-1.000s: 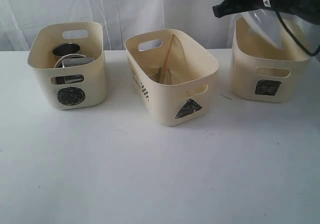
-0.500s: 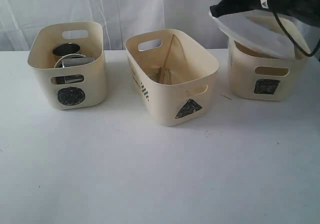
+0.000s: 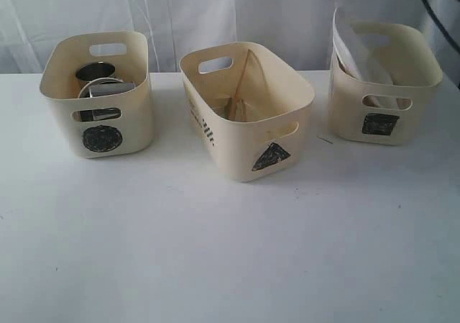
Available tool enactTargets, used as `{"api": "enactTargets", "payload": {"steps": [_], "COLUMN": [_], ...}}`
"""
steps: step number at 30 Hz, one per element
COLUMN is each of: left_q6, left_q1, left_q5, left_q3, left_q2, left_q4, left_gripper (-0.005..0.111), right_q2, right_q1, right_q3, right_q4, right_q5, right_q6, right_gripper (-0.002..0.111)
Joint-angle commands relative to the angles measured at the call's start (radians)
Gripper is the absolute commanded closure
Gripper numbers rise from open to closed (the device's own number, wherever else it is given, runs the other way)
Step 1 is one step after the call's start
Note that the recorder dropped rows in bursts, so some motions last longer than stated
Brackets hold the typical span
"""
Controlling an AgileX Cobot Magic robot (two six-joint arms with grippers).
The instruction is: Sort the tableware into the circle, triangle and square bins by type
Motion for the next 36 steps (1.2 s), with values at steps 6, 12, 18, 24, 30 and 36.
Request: {"api": "enactTargets", "payload": {"steps": [6,12,18,24,30,36], "left_q6": [-0.001,-0.001,-0.001,-0.001,-0.001,-0.001], "left_q1": [0.002,0.002,0.002,0.002,0.002,0.002], "left_q5": [-0.004,-0.004,-0.004,-0.004,-0.004,-0.004], "left_q3": [0.005,0.005,0.005,0.005,0.005,0.005], "left_q2": [-0.005,-0.005,-0.005,-0.005,-0.005,-0.005], "left_q4": [-0.002,-0.002,-0.002,-0.002,-0.002,-0.002], "left_gripper": [0.107,0.107,0.107,0.107,0.107,0.107], "right_q2": [-0.085,-0.193,-0.556,-1.077,-1.262,-1.270], "right_q1": [-0.006,-0.006,-0.006,-0.006,-0.006,-0.001], "right_q3": [-0.004,0.131,0.537,0.995,1.194,1.341], "right_q4": [-0.016,-0.014,0.084,0.196,0.461,0.479], "right_q5": [0.035,0.036,-0.031,-0.001,0.041,0.041], "right_q6": [0.070,0.099,0.108,0.204,0.204,0.204], "right_gripper": [0.081,0.082,0.108,0.108,0.108,0.108]}}
